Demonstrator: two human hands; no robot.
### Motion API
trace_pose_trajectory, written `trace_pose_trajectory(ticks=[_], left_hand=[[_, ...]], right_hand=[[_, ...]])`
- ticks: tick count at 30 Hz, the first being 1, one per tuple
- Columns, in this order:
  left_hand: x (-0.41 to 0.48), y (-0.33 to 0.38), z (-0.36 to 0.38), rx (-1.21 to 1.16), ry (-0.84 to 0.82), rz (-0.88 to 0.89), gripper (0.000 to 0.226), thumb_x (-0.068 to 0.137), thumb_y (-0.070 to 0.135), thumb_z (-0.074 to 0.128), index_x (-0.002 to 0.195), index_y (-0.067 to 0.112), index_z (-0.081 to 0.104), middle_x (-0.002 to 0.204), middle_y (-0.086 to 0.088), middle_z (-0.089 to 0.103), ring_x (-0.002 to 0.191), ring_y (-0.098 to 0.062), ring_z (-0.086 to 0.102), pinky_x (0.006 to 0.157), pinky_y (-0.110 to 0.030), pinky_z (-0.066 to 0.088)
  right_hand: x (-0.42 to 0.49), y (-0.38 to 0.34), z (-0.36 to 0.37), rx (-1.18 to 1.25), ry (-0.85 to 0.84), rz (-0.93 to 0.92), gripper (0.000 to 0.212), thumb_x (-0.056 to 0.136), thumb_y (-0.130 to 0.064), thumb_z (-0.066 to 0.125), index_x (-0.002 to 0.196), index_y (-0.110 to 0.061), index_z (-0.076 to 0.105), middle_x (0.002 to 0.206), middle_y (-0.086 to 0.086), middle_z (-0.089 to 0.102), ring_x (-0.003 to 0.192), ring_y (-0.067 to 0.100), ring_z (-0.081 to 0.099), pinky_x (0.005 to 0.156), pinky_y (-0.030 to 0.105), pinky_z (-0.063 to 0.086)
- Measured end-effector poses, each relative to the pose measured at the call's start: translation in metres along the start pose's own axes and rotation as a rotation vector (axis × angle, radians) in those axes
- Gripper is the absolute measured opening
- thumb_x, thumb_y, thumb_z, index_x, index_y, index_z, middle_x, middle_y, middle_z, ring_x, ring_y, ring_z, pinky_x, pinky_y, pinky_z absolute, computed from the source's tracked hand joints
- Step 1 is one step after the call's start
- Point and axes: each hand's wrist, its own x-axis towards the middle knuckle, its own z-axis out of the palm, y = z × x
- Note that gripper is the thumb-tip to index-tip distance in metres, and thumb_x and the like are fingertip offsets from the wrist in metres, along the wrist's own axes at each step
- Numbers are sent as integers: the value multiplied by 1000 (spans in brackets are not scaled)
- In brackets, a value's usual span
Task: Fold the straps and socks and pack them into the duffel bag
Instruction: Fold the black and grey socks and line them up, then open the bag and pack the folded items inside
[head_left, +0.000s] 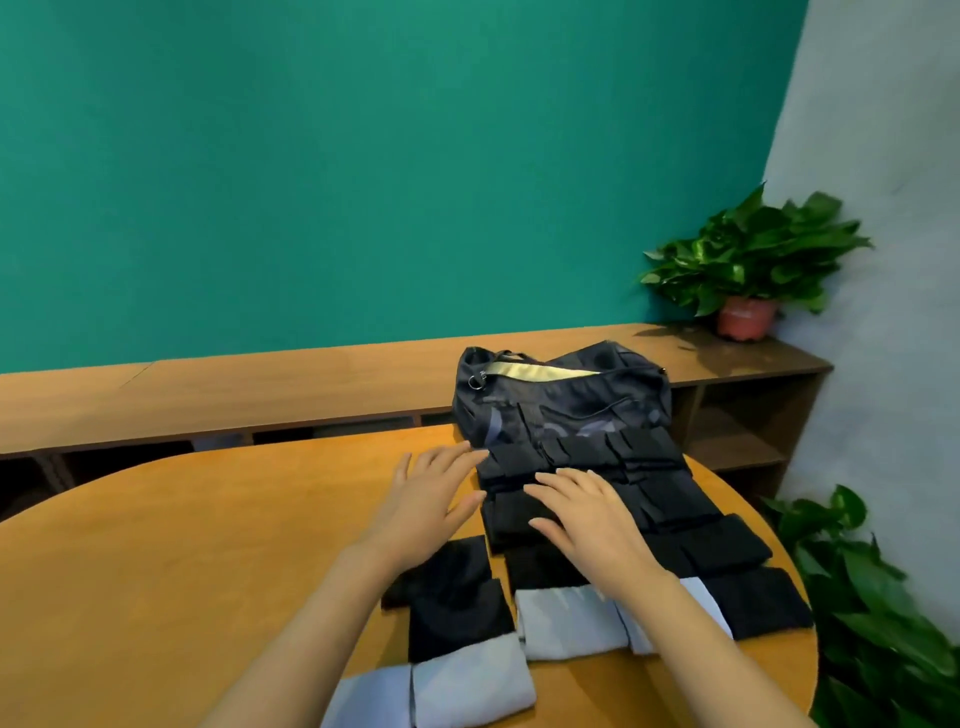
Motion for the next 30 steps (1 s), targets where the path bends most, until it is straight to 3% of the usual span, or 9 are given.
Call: trace_pose_trajectory(ticks=[8,15,19,22,24,27,30], left_hand=[[133,-18,-8,111,-17,28,51,102,48,34,150,39,21,159,10,18,147,-18,13,121,-48,3],[242,-61,14,239,-22,-59,54,99,55,34,149,39,23,161,6,15,147,-26,13,119,-45,13],[285,-85,35,259,-56,-151,65,95,61,39,152,37,18,161,6,12,142,-32,23,110,-44,30],[305,-99,51,225,-66,-147,60,94,49,53,147,31,30,150,6,35,129,-24,40,93,-34,46],[314,-101,60,187,-13,-126,39,94,38,58,130,28,46,130,7,52,118,-21,43,83,-32,48],[321,-102,68,69,99,-89,14,95,26,57,106,27,50,113,8,59,106,-18,43,72,-30,45],[328,-106,65,-4,227,-48,13,93,23,59,100,26,48,108,8,57,99,-16,42,67,-30,39]], right_hand=[[93,116,-21,-147,-60,177,51,100,-46,44,148,-33,34,154,-11,33,144,15,23,119,38,14],[178,196,-7,-224,-158,339,70,96,-47,52,154,-29,18,161,-4,17,149,25,9,120,51,6],[214,227,13,-251,-232,396,84,92,-49,56,156,-26,8,162,-1,16,150,26,6,118,57,0],[231,242,33,-278,-296,415,86,90,-50,60,156,-24,9,155,0,33,148,28,15,114,63,-6],[240,245,45,-296,-315,443,77,90,-46,62,152,-23,22,144,1,45,142,27,26,113,65,-5],[248,246,55,-315,-281,456,31,94,-35,59,123,-24,53,121,-1,58,129,24,41,116,59,4],[251,247,54,-281,-137,467,8,97,-29,55,104,-26,53,112,-3,58,120,23,46,116,53,11]])
